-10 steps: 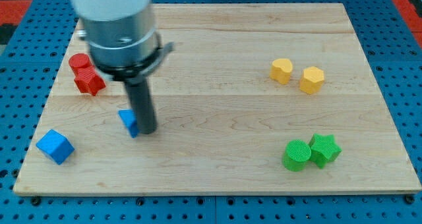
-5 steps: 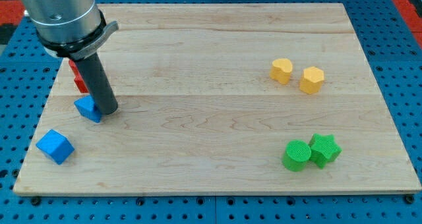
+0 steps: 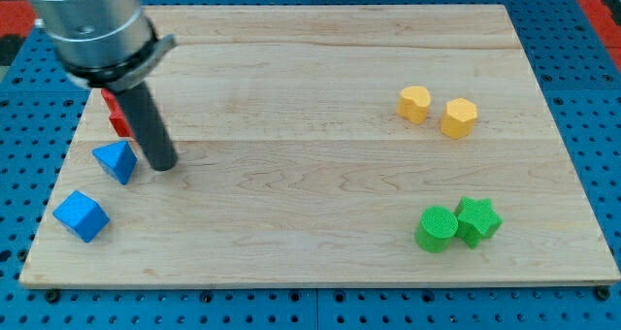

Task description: Move the blue triangle vertically above the blue cube

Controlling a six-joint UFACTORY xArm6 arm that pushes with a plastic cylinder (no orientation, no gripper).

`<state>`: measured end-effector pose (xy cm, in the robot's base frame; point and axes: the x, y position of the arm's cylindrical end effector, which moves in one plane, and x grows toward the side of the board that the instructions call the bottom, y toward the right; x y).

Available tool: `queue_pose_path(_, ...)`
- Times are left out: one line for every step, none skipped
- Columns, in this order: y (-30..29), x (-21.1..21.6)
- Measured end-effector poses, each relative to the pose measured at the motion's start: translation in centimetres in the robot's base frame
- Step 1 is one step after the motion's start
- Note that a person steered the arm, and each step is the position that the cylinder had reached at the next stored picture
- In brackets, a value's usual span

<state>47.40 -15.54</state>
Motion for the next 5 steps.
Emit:
queue_pose_path(-0.6,-1.7)
queue_pose_path(-3.4,-0.8)
queue_pose_path(-3.6,1.0)
queue_pose_path(-3.6,1.3)
queue_pose_path(-3.6,2.2)
